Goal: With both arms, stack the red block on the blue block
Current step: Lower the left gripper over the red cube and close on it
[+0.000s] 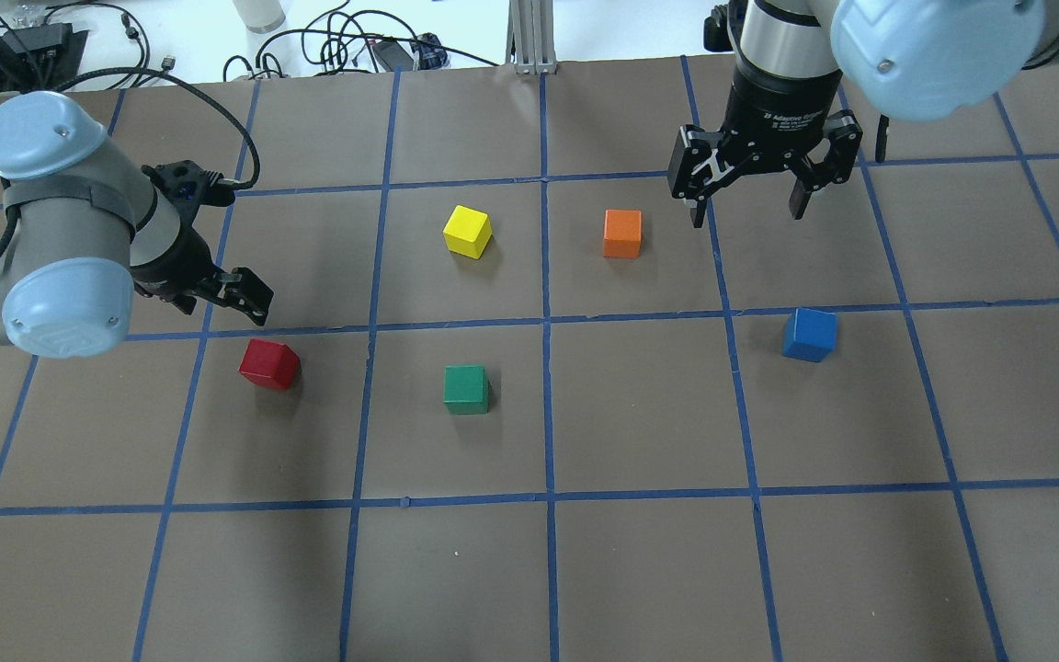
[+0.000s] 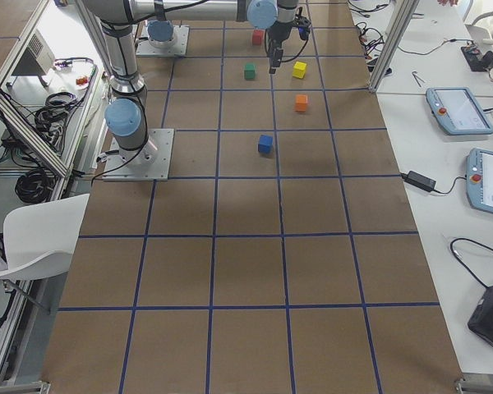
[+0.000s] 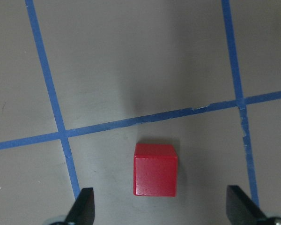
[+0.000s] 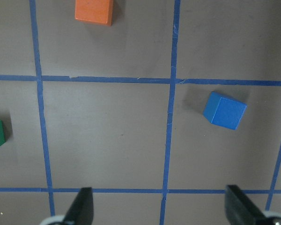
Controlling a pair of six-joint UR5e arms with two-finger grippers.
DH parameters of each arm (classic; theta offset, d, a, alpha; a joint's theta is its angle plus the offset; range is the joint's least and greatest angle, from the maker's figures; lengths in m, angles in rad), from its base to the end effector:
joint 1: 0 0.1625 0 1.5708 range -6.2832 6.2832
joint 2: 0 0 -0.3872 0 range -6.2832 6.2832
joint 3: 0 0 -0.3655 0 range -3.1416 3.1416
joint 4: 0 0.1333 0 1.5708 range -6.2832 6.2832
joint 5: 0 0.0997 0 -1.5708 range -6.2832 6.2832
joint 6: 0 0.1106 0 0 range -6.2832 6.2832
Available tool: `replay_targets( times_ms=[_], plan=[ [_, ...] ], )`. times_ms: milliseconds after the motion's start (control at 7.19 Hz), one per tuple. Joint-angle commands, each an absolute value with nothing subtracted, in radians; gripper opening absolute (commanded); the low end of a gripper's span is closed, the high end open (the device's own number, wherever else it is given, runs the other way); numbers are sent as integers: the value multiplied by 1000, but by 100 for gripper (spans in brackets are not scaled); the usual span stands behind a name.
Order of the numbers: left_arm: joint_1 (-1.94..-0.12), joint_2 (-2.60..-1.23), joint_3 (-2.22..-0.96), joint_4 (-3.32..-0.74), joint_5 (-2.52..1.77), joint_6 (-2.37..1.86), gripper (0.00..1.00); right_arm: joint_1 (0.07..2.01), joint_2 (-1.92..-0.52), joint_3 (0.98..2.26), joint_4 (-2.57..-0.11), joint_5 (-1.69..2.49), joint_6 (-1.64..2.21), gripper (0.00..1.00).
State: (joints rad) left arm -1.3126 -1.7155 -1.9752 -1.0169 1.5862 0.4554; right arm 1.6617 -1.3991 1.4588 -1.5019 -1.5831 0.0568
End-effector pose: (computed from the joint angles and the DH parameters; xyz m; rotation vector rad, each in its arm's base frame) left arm -0.0078 -0.4859 0.2448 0.3076 3.1103 0.0014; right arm 0.1782 -0.5016 0.3997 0.0543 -3.1131 -0.1985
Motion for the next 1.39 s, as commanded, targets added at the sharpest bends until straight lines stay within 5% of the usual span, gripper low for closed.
replay_targets(
  times_ms=[0, 834, 973, 1251],
  plan=[
    [-1304, -1750, -2000, -1003, 1586, 469, 100, 1663, -1399, 1459, -1502, -1583, 57, 100],
    [-1308, -1858, -2006, -1002, 1585, 491, 99, 1663, -1399, 1460, -1503, -1582, 57, 100],
    [-1310, -1864, -2006, -1002, 1586, 489, 78, 1663, -1399, 1460, -1505, -1582, 57, 100],
    [-1312, -1867, -2008, -1002, 1592, 489, 2, 1663, -1399, 1460, -1506, -1582, 57, 100]
  ],
)
